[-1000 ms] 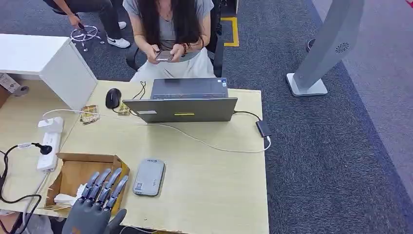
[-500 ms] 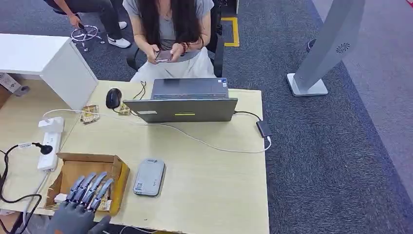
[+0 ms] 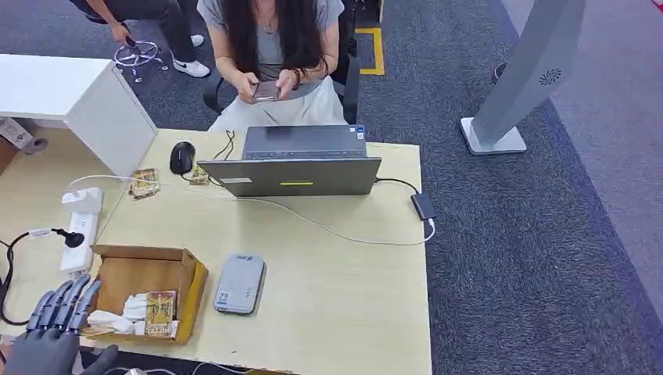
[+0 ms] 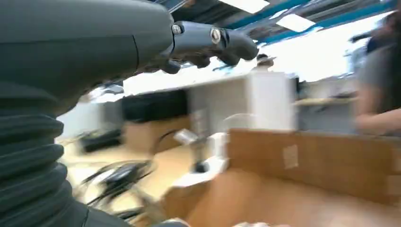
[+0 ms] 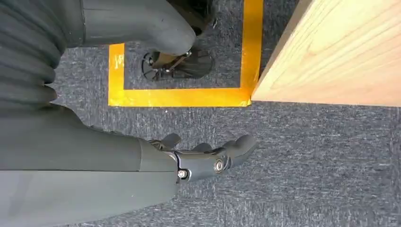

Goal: Pass the card to the sensor for recognition and then transmit it.

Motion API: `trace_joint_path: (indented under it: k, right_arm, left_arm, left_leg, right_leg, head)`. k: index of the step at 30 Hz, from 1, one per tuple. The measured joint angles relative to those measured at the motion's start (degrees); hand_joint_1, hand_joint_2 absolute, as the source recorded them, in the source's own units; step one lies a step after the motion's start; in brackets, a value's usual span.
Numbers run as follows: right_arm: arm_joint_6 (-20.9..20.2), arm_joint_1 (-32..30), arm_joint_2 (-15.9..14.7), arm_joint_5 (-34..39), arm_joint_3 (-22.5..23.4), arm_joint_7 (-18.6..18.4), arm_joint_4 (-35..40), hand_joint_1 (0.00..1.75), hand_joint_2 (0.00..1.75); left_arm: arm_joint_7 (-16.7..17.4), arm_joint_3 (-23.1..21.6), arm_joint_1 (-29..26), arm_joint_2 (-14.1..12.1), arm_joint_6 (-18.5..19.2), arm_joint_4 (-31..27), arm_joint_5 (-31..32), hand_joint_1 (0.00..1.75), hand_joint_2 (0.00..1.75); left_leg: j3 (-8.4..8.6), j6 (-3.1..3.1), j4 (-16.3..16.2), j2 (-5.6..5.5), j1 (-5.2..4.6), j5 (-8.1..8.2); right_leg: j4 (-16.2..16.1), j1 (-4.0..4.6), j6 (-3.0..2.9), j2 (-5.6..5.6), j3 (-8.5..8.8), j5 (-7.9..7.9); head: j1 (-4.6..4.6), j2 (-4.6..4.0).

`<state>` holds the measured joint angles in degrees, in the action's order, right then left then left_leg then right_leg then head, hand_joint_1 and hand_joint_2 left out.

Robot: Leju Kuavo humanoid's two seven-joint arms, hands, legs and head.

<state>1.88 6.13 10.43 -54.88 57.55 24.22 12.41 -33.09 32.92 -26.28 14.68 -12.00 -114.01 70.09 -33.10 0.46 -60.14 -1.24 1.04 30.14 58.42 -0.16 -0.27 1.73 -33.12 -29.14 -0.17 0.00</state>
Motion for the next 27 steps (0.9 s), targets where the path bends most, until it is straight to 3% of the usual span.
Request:
trace_joint_path:
  k: [5, 11, 27]
  right_arm:
    - [-0.07, 0.0, 0.0, -0.39, 0.0, 0.02, 0.0, 0.0, 1.75]
    - [-0.04, 0.03, 0.0, -0.79, 0.0, -0.04, 0.0, 0.0, 1.75]
    - [-0.07, 0.02, 0.0, -1.38, 0.0, -0.07, 0.0, 0.0, 1.75]
  left_arm:
    - [-1.12, 8.66, 3.53, 2.93, 0.92, 3.02, -0.15, 0.0, 1.75]
    - [-1.97, 14.19, 6.67, 4.27, 1.47, 5.86, 1.14, 0.0, 1.75]
    - [-3.59, 20.49, 10.96, 5.27, 1.53, 10.19, 3.63, 0.0, 1.75]
  left_leg:
    - [0.01, -0.01, 0.01, 0.0, 0.02, 0.0]
    - [0.0, -0.01, 0.01, -0.04, 0.01, 0.0]
    - [0.03, -0.01, 0.01, -0.05, 0.01, 0.01]
  right_leg:
    - [0.02, 0.01, -0.06, 0.0, 0.01, -0.04]
    - [0.02, 0.01, -0.04, -0.05, 0.04, -0.06]
    - [0.01, 0.01, -0.04, -0.06, 0.05, -0.06]
  head:
    - [0.0, 0.0]
    - [0.0, 0.0]
    - [0.02, 0.0]
